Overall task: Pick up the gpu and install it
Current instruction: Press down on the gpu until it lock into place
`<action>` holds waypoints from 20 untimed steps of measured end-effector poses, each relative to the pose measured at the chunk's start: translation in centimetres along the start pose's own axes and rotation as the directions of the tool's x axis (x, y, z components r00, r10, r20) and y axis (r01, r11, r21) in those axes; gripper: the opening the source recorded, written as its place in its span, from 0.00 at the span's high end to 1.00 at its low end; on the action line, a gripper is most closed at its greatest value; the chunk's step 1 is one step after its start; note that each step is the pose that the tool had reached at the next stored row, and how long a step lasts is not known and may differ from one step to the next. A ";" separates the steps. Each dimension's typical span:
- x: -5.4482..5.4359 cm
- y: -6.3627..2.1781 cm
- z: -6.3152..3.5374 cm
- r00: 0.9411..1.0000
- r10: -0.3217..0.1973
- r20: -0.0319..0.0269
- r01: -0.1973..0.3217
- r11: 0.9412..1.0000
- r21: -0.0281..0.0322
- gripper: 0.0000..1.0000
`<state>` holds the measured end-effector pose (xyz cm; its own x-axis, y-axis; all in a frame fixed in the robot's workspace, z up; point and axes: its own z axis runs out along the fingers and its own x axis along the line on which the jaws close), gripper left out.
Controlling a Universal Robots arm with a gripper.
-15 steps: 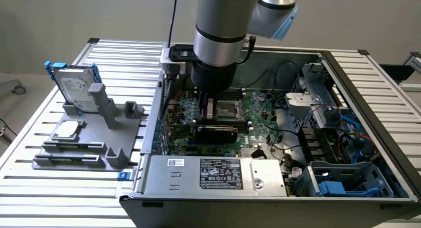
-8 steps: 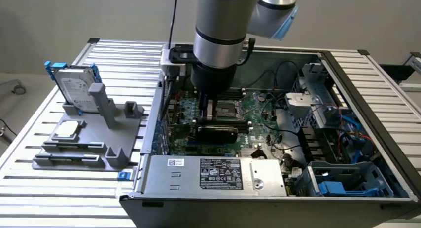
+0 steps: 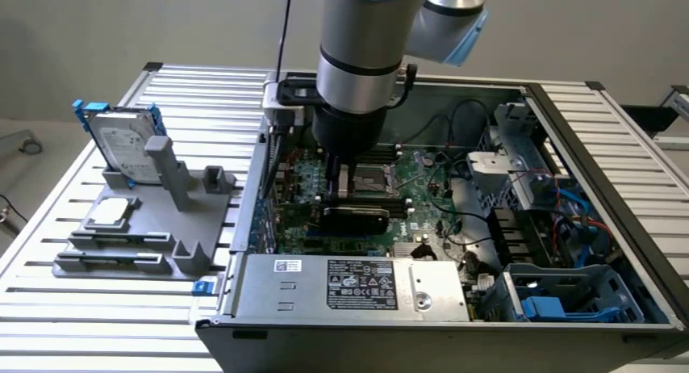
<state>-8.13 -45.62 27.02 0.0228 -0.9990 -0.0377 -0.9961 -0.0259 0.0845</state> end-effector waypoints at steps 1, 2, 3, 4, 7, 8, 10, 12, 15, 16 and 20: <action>0.0 0.00 0.03 1.000 0.000 0.000 0.000 1.000 0.000 0.89; 0.0 0.00 0.06 1.000 0.000 0.000 0.000 1.000 0.000 0.89; 0.0 0.00 0.09 1.000 -0.001 0.000 0.001 1.000 0.000 0.89; 0.0 -0.01 0.12 1.000 -0.001 0.000 0.001 1.000 0.000 0.89; 0.0 -0.02 0.24 1.000 -0.001 0.000 0.001 1.000 0.000 0.89; 0.0 -0.03 0.29 1.000 -0.002 0.001 0.002 1.000 0.000 0.89; 0.0 -0.03 0.33 1.000 -0.002 0.000 0.002 1.000 0.000 0.89; 0.0 -0.03 0.39 1.000 -0.002 0.000 0.002 1.000 0.000 0.89; 0.0 -0.04 0.50 1.000 -0.002 -0.001 0.002 1.000 0.000 0.89; 0.0 -0.04 0.53 1.000 -0.003 -0.001 0.003 1.000 0.000 0.89; 0.0 -0.05 0.59 1.000 -0.003 0.000 0.003 1.000 0.000 0.89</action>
<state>-8.13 -45.57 26.44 0.0256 -0.9989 -0.0380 -0.9960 -0.0288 0.0845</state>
